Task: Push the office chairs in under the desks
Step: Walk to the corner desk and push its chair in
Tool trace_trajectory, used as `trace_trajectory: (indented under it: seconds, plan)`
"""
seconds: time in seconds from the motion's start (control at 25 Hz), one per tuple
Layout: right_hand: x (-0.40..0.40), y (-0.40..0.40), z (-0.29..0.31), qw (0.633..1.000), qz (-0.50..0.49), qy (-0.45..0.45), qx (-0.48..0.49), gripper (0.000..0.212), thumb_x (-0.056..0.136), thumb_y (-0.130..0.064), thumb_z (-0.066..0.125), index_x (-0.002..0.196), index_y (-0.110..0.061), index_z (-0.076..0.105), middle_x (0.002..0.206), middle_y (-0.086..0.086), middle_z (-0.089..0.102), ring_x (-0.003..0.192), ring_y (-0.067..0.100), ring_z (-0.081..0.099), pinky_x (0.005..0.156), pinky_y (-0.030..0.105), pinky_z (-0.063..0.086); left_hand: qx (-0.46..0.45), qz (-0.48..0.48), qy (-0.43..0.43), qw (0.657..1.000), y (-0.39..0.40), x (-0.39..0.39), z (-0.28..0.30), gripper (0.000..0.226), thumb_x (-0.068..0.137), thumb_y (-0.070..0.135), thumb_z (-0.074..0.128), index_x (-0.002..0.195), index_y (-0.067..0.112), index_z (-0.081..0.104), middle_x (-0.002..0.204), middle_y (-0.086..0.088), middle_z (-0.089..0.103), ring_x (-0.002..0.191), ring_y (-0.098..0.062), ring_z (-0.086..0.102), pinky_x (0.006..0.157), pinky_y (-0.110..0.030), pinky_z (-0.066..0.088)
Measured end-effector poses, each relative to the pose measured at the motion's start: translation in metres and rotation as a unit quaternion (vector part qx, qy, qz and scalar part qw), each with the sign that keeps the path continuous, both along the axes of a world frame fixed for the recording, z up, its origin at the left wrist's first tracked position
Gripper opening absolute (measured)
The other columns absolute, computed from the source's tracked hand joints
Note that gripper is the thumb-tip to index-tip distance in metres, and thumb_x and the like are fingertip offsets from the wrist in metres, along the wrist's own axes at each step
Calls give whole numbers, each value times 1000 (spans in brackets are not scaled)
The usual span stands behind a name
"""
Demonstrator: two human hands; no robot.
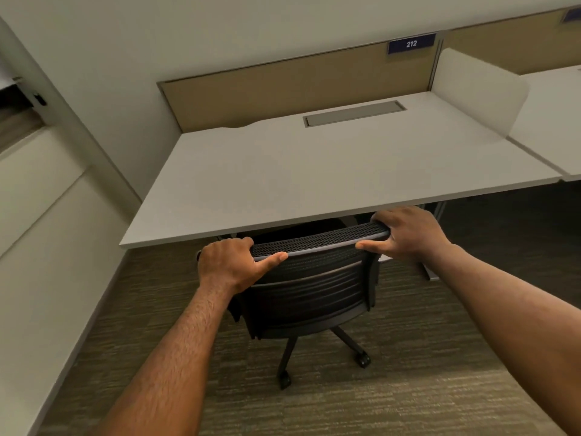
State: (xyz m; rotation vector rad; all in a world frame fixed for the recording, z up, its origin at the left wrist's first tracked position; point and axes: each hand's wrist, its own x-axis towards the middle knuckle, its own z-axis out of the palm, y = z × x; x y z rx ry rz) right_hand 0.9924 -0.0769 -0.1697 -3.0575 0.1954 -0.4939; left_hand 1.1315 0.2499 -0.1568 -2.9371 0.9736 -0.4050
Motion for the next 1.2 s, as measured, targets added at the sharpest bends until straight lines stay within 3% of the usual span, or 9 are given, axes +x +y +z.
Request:
trace_trajectory:
  seconds: [0.4, 0.68, 0.92, 1.12, 1.2]
  plan:
    - [72, -14, -8, 999, -30, -14, -30, 94, 64, -102, 17, 83, -23, 64, 71, -8, 61, 66, 14, 56, 60, 30, 47, -20, -29, 25, 999, -22, 84, 1, 97, 58, 103, 3, 76, 25, 59, 67, 9, 58, 63, -12, 55, 51, -26, 30]
    - [108, -41, -9, 998, -33, -36, -40, 88, 64, -102, 21, 69, -23, 60, 55, -11, 52, 53, 12, 50, 51, 25, 32, -24, -19, 17, 999, -51, 120, -5, 101, 58, 102, 0, 80, 26, 63, 68, 10, 60, 64, -12, 56, 50, -25, 30]
    - [116, -49, -24, 997, -31, -54, -47, 89, 65, -101, 23, 64, -21, 62, 54, -10, 54, 51, 15, 51, 53, 25, 30, -32, -14, 10, 999, -52, 126, -19, 93, 62, 102, 7, 75, 27, 60, 64, 10, 57, 59, -10, 52, 50, -25, 31]
    - [113, -44, -16, 998, -37, -24, -42, 95, 66, -101, 16, 81, -22, 67, 68, -9, 62, 64, 14, 57, 62, 28, 39, -2, 0, 33, 999, -53, 124, -11, 100, 61, 101, -1, 85, 28, 63, 74, 10, 61, 69, -13, 55, 56, -28, 33]
    - [108, -41, -12, 999, -41, 2, -34, 99, 68, -100, 15, 102, -23, 68, 88, -7, 69, 83, 15, 61, 79, 32, 44, 34, 30, 16, 999, -54, 120, -12, 111, 60, 99, -10, 99, 27, 64, 87, 4, 67, 83, -19, 61, 76, -37, 42]
